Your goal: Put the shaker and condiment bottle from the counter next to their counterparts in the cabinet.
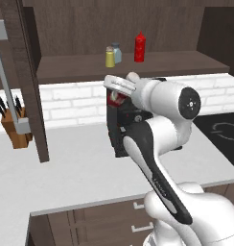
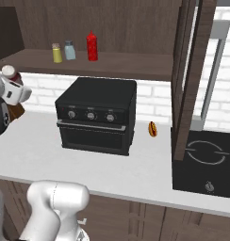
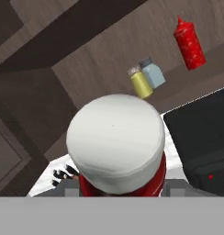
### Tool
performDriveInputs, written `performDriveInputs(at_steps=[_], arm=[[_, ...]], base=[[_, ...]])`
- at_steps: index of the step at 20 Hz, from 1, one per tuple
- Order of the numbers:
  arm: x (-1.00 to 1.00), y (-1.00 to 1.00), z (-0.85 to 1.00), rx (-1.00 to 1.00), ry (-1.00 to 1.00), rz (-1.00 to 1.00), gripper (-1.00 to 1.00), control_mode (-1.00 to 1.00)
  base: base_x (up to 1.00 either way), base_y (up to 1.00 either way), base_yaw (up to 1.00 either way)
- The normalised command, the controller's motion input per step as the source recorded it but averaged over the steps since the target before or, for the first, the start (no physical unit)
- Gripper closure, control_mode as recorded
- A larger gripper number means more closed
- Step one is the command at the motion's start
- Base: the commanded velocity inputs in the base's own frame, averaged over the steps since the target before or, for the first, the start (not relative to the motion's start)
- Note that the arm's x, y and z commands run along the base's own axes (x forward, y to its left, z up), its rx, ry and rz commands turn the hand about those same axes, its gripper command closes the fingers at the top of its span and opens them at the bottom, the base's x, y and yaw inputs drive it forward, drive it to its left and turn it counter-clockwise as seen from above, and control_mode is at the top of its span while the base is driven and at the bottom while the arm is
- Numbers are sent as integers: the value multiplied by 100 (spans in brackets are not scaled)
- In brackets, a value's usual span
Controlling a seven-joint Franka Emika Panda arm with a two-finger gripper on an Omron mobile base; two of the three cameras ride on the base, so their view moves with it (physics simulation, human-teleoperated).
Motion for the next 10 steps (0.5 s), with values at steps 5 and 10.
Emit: performDriveInputs(at_steps=[5, 10], arm=[[-40, -18, 74, -3, 0, -6, 100, -100], [-29, -6, 31, -3, 0, -3, 100, -100]], base=[[0, 0, 0], [0, 0, 0]])
